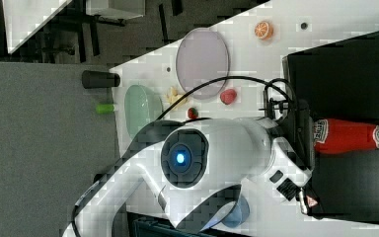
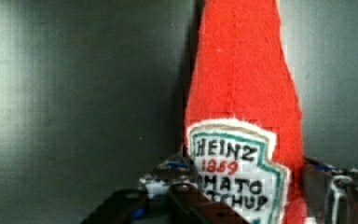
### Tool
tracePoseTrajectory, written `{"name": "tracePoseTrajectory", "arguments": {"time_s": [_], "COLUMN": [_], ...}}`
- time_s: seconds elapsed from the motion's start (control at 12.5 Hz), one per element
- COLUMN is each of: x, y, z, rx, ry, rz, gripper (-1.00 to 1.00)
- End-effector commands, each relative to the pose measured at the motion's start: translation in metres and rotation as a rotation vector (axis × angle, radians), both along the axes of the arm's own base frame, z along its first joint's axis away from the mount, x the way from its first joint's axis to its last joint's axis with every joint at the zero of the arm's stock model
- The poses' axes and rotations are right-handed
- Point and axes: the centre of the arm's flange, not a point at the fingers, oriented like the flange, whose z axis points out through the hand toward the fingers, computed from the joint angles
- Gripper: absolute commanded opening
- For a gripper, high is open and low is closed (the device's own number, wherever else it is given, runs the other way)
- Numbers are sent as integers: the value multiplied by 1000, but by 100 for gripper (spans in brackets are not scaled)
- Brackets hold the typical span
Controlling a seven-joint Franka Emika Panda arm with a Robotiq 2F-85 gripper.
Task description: Pick Ketchup from oven and place it on table.
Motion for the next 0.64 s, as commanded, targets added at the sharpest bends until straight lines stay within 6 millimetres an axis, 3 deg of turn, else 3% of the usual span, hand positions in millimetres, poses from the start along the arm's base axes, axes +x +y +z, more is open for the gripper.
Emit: {"name": "tracePoseTrajectory", "arguments": {"time_s": [0.08,0.24,0.32,0.4,0.48,0.56,0.64], "x": [26,36,45,53,63,70,83], "y": [6,26,58,103,148,174,222], "z": [67,115,158,182,195,202,213], "rx": [-75,-81,-38,27,63,67,72], "ry": [-76,-58,-69,-50,-48,-62,-82], "rz": [63,131,187,266,351,401,494], "gripper": [21,21,21,21,21,21,21]}}
